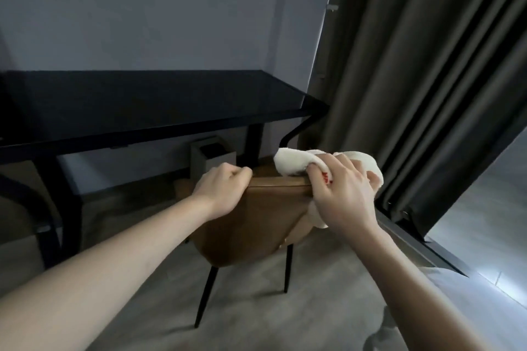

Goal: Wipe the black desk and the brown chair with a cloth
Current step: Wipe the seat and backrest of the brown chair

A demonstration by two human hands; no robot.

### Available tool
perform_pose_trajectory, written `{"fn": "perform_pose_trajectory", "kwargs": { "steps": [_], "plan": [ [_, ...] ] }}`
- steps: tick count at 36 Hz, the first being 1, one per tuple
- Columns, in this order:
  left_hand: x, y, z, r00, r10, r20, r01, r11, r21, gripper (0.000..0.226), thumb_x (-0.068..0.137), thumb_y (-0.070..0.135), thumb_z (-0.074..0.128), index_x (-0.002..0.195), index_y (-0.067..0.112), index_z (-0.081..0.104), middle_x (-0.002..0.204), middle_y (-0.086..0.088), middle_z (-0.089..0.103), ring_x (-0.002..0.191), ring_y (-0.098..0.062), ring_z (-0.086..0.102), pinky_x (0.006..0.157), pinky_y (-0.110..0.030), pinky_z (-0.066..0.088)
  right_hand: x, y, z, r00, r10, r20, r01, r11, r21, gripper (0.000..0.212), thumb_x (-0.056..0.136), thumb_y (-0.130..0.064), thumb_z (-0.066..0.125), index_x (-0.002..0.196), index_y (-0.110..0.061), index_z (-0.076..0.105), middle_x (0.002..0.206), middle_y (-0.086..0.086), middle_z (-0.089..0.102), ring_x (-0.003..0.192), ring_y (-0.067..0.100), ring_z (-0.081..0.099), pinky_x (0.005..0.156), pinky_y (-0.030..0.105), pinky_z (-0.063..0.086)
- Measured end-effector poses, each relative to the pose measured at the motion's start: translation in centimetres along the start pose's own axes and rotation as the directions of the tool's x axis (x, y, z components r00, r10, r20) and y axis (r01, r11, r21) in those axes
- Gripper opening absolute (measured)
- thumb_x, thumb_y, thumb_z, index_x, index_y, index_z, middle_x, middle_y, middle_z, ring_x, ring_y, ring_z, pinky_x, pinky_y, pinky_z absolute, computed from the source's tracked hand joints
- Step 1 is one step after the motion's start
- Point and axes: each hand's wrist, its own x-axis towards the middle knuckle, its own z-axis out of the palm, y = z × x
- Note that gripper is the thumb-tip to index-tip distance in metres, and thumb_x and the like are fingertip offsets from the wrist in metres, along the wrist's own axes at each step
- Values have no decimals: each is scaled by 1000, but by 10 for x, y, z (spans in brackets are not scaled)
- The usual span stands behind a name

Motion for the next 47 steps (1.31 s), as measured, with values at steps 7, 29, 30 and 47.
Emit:
{"fn": "perform_pose_trajectory", "kwargs": {
  "steps": [7,29,30,47],
  "plan": [
    [-6,-1,3,995,88,49,-90,995,44,46,88,50,31,65,17,55,63,5,61,63,-12,59,64,-38,46,-15,-6,-15,998,34,58,-36,999,23,30,92,-45,45,117,-48,61,108,-21,54,120,11,42,101,41,26],
    [-15,110,-65,705,-347,618,121,918,377,50,106,45,39,151,23,46,156,5,44,143,-18,39,115,-31,30,11,-31,-89,739,308,600,-260,951,-168,46,94,-55,42,132,-37,61,143,-6,52,148,30,29,114,57,25],
    [-13,115,-69,678,-367,637,111,908,405,52,105,45,41,153,24,42,158,5,41,145,-20,38,116,-33,31,19,-33,-93,716,309,626,-269,950,-162,43,96,-51,44,134,-37,60,145,-5,49,149,30,27,114,56,24],
    [5,123,-169,808,-251,534,116,955,274,77,96,45,59,160,38,16,165,21,10,151,-10,24,118,-32,33,136,-89,-116,677,205,707,-335,941,49,35,102,-46,48,134,-57,56,150,-17,39,142,17,32,118,47,26]
  ]
}}
